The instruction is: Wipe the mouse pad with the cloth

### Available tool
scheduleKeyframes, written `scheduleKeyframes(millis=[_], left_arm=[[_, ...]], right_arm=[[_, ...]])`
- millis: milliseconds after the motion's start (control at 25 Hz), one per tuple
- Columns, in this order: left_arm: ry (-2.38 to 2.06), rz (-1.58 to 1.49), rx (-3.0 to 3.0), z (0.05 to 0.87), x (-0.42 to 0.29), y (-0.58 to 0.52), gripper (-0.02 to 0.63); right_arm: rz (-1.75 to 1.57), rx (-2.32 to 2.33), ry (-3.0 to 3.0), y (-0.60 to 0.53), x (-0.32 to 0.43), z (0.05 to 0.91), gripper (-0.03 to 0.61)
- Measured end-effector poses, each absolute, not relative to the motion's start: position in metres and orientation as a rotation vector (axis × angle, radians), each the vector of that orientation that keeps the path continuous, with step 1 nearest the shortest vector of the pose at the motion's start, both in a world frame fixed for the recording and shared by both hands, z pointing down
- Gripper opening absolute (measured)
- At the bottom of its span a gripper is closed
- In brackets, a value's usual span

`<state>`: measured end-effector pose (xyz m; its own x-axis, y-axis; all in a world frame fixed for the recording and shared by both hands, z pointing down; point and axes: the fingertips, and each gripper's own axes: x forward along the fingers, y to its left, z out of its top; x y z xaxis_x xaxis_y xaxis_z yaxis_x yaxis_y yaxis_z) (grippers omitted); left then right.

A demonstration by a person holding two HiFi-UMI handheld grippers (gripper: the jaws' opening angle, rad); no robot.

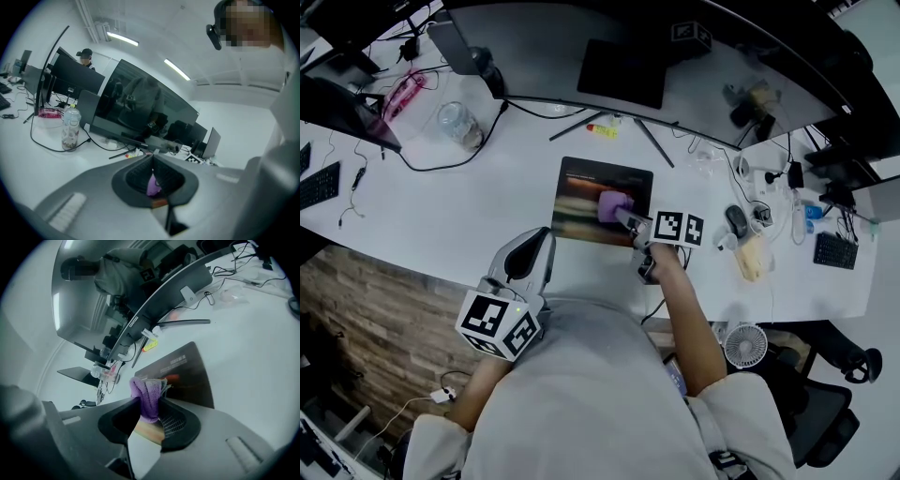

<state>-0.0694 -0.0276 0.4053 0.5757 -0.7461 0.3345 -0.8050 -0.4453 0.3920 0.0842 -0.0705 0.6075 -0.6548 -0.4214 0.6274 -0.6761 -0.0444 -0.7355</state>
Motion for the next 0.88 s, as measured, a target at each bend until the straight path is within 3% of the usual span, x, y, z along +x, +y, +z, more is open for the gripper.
scheduleKeyframes(millis=[880], left_arm=[[-1.215,0.17,2.309,0.406,-0.058,-0.028,0.0]], right_arm=[[1.775,1.282,-1.954,-0.057,0.147,0.608,0.123]])
